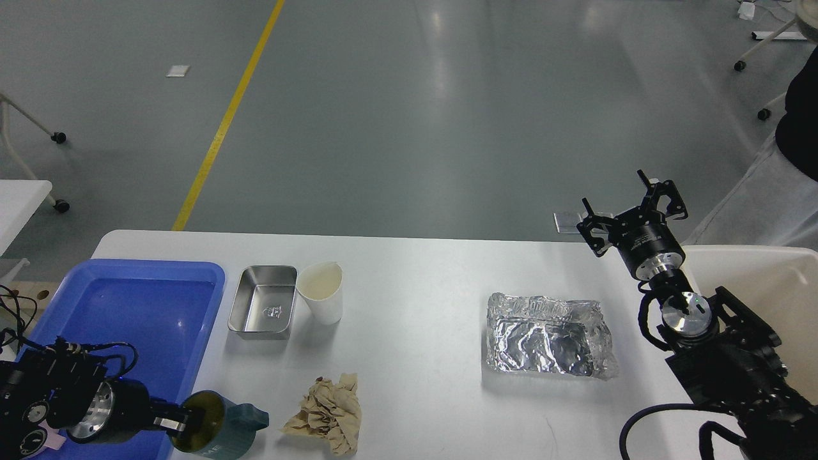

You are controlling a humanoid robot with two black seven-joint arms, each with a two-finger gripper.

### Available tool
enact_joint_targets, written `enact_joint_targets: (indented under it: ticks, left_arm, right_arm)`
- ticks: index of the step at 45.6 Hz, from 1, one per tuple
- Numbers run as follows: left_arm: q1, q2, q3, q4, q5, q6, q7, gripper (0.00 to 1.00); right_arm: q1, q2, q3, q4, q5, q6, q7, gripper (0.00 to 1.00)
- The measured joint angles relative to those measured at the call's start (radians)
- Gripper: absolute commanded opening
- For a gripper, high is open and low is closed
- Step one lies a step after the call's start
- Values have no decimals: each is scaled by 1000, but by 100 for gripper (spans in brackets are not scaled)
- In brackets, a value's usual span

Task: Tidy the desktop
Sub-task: 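Lift the teal mug with the left gripper and place it in the blue tray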

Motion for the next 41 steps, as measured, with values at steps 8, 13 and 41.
enact_joint_targets:
  ticks: [8, 13, 41]
  left_arm:
    - [-42, 39, -6, -14, -9, -35, -12, 0]
    - [-93, 83, -10, -40, -33, -66, -41, 0]
    - [-189, 325, -18, -65, -203, -160, -34, 0]
  right_arm:
    - [0, -1, 0, 0, 0, 0, 0, 100]
    - [2, -1, 0, 0, 0, 0, 0, 100]
    - [7, 5, 2, 2, 0, 1, 0, 100]
